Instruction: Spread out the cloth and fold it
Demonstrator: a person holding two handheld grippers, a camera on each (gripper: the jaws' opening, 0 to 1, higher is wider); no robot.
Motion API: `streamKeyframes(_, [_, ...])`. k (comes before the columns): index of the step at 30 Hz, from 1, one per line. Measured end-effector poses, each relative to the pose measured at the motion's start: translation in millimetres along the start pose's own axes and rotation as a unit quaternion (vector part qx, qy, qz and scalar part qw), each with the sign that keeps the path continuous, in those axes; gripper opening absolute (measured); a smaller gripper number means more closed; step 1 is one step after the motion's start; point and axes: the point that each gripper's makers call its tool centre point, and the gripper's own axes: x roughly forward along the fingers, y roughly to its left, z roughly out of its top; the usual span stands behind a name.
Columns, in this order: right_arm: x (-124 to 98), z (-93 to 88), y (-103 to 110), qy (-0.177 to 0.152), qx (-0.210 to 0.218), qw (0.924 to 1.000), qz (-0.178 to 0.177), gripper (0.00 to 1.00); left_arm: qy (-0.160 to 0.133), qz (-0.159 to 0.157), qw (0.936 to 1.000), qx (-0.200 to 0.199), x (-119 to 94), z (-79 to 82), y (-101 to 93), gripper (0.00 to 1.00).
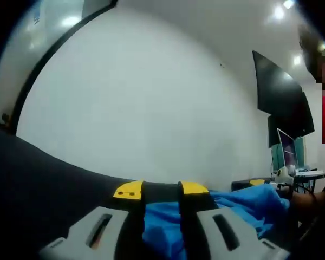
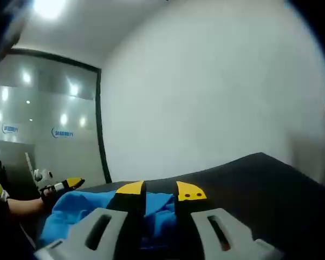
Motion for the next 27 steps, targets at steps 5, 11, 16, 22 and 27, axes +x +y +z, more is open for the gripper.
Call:
streamKeyframes(5, [0.6,0.2,-0.9,0.0,-0.001,1.0,0.0,0.18,0.002,-0.001,1.0,0.004,0.8,-0.9,-1.1,0.27])
streamKeyframes(11, [1.6,-0.3,-1.2,0.001,-0.001,1.0,0.001,0.18,0.003,-0.002,1.0,0.006,1.3,-1.3,-1.8,0.27])
streamKeyframes(16, [1.6,-0.5,-1.1,0.002,-0.002,1.0,0.002,0.18,0.007,-0.003,0.9999,0.011,1.9,-2.7,-3.1,0.27])
streamKeyframes(22, [1.3,-0.1,-1.2,0.002,-0.002,1.0,0.002,0.18,0.008,-0.005,0.9999,0.014,1.9,-3.1,-4.4,0.27])
streamKeyframes(27, [1.6,-0.7,-0.8,0.003,-0.003,1.0,0.003,0.18,0.007,-0.005,0.9998,0.015,2.0,-2.9,-4.4,0.27])
